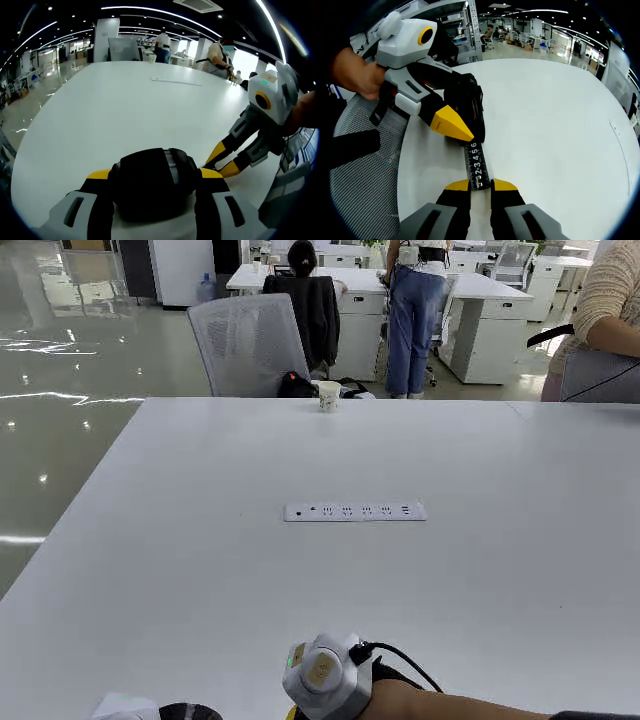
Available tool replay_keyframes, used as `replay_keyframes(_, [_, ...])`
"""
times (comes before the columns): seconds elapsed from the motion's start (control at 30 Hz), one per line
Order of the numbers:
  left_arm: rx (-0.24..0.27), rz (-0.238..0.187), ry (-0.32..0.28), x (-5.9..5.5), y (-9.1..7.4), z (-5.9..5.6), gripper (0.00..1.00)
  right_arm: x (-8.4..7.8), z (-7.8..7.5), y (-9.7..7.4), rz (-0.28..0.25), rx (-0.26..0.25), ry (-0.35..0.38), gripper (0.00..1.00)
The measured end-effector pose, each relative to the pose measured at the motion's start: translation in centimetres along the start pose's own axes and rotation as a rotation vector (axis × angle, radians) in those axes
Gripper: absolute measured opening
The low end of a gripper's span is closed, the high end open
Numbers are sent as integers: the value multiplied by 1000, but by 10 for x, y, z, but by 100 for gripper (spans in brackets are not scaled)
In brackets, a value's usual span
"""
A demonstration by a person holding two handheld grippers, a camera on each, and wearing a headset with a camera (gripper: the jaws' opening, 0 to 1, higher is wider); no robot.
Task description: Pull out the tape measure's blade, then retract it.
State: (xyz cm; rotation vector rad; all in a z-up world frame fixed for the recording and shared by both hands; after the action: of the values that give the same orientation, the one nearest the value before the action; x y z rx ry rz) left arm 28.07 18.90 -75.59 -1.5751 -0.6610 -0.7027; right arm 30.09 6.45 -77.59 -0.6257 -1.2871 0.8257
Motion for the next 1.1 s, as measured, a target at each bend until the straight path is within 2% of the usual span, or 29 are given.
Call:
replay_keyframes(0.73, [-2,1,-3,0,-1,0,61,7,1,5,-12,7,-9,12])
replay_keyframes(0.83, [-2,0,-3,0,-1,0,61,7,1,6,-22,12,12,12])
replay_keyframes(1.1, [-2,1,-3,0,0,0,61,8,1,5,-26,14,10,12])
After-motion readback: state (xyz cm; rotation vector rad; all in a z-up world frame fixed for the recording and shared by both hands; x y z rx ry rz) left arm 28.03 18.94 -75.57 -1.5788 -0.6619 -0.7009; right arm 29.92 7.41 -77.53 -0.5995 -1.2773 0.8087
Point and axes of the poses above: the centre of the closed fingertips' face, and the gripper's own axes: y roughly forward along the fingers, z roughly to its left, x roughly out of its top, the point moved 4 cm from there along -y, roughly backward along the fingers, and after that the axes turned 5 degrees about x, right-handed, at the moved point
